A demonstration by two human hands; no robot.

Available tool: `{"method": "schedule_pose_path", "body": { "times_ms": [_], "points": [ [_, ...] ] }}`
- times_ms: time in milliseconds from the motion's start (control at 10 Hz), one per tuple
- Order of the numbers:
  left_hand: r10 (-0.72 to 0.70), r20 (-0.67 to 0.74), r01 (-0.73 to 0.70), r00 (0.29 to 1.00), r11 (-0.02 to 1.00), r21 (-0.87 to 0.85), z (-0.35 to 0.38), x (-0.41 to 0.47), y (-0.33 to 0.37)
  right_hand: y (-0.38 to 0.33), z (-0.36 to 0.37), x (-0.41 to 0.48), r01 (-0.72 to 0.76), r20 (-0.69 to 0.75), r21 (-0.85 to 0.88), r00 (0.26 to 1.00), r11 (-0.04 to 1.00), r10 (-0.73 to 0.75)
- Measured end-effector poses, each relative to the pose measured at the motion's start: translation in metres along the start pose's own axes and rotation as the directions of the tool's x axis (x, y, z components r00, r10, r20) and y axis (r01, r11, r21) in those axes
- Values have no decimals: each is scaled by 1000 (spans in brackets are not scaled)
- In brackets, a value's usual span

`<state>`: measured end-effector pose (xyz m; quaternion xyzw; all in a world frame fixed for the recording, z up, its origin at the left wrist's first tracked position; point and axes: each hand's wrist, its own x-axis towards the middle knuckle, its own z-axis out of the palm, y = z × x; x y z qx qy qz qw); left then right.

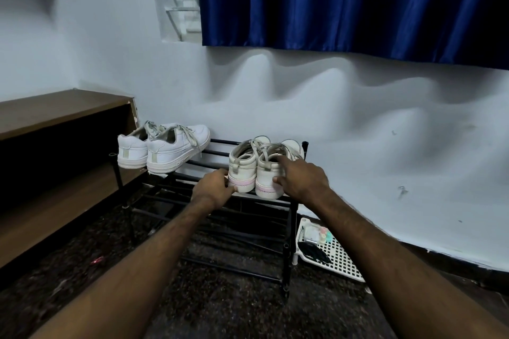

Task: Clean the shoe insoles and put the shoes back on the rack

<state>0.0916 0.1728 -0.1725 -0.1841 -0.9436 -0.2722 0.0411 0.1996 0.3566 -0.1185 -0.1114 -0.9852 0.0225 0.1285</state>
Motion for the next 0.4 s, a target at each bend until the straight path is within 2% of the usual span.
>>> {"method": "schedule_pose_path", "body": {
  "times_ms": [100,200,300,400],
  "points": [
    [41,35,-45,999,992,119,-2,-6,2,-1,4,-6,-2,-74,-38,997,999,-1],
    [106,7,-104,994,969,225,-3,-10,2,-4,5,1,-3,-177,-63,984,998,-8],
    [187,-27,-167,982,926,337,-22,-5,4,-17,5,18,21,-304,-68,952,997,-41],
    [249,-123,-189,961,910,370,-53,25,2,-29,6,51,96,-321,-95,939,991,-122]
  ]
}}
